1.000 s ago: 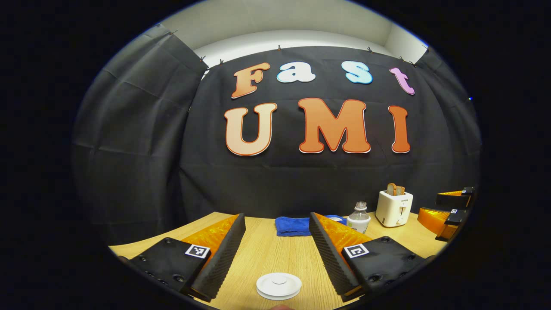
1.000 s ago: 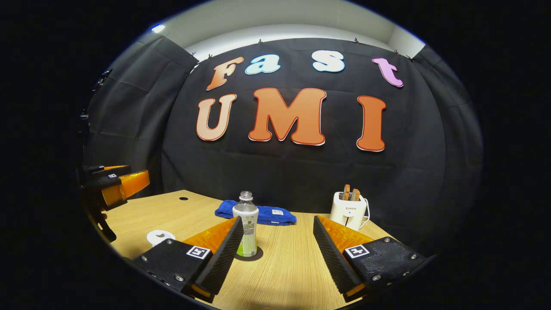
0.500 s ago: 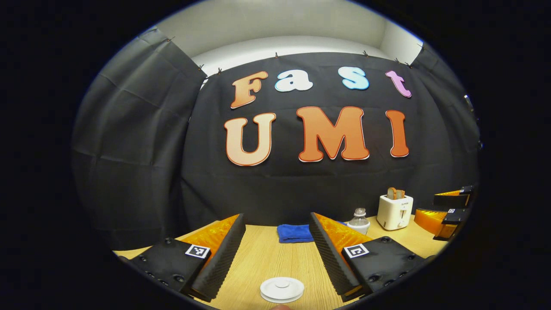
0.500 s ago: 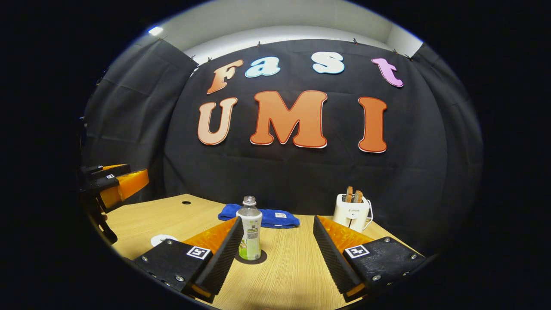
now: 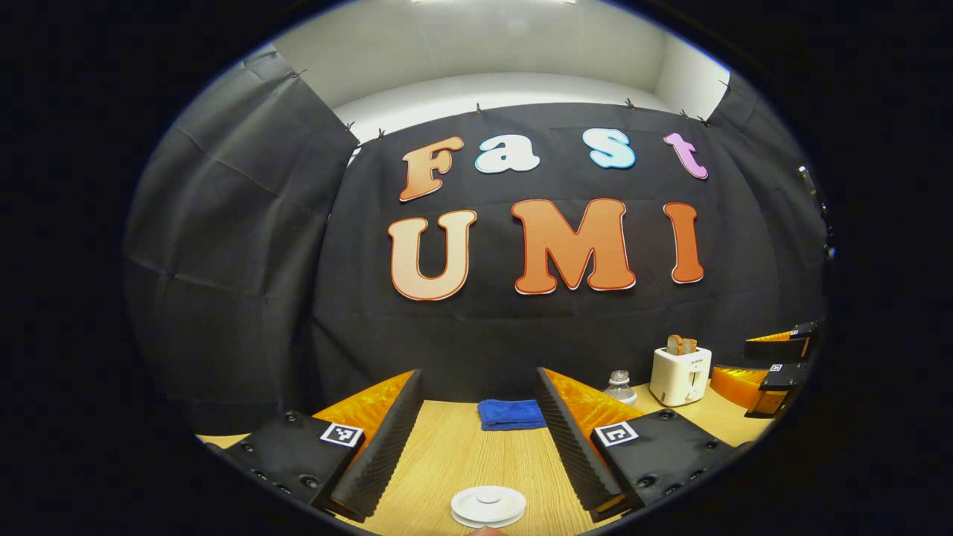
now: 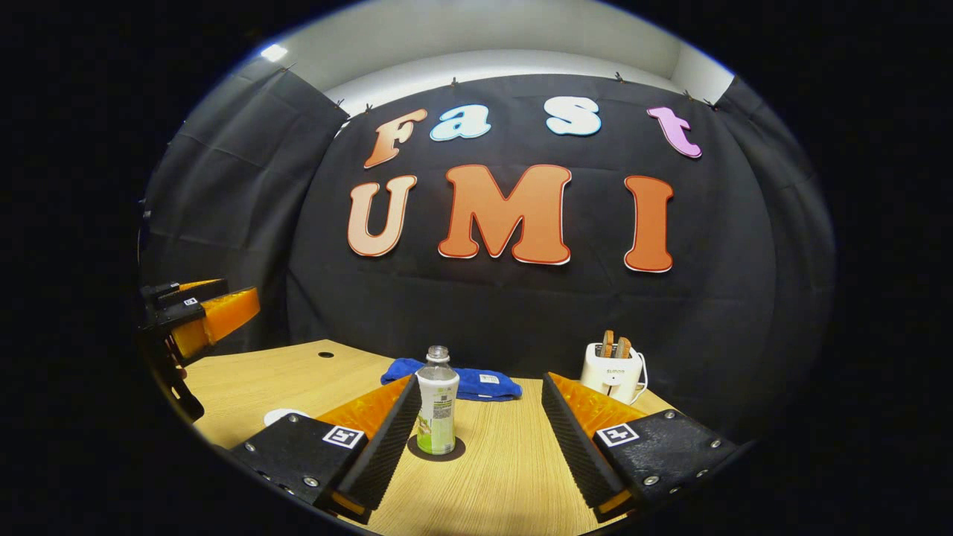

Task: Open the teacup lid with one hand, grasp the water bottle and pour water into the teacup with the other hand; after pouring, place the water bottle on the coaster and then close the teacup lid.

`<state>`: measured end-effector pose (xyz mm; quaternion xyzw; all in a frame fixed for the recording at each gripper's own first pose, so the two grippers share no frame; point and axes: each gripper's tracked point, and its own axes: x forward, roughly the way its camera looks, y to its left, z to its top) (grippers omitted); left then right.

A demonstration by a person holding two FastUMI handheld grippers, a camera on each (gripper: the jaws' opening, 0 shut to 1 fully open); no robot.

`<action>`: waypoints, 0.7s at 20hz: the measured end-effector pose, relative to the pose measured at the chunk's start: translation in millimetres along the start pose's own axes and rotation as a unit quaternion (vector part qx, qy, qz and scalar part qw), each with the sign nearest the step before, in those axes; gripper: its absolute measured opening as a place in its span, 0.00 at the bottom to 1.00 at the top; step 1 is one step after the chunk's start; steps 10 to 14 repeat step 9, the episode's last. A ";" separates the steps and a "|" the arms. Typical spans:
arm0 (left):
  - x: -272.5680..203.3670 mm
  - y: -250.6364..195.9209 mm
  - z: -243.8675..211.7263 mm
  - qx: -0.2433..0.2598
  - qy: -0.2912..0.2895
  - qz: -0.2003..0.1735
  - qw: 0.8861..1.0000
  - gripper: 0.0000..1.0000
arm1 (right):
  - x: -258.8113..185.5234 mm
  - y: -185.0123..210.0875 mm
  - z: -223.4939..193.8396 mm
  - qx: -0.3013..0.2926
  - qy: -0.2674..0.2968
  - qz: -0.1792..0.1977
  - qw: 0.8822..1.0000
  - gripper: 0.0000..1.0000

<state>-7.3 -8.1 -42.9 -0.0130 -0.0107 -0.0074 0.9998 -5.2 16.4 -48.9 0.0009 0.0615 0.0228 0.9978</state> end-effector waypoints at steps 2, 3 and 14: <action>-0.6 1.6 -1.3 -0.002 0.001 0.001 1.000 0.97 | 0.1 1.2 1.1 -0.002 -0.003 0.001 1.000 0.98; -0.4 2.0 -1.7 -0.003 0.001 0.001 1.000 0.97 | 0.7 0.9 1.0 -0.003 -0.004 0.000 1.000 0.98; -1.1 5.8 -3.6 -0.003 0.001 0.004 1.000 0.95 | 2.3 4.7 -3.9 -0.003 0.005 0.003 1.000 0.98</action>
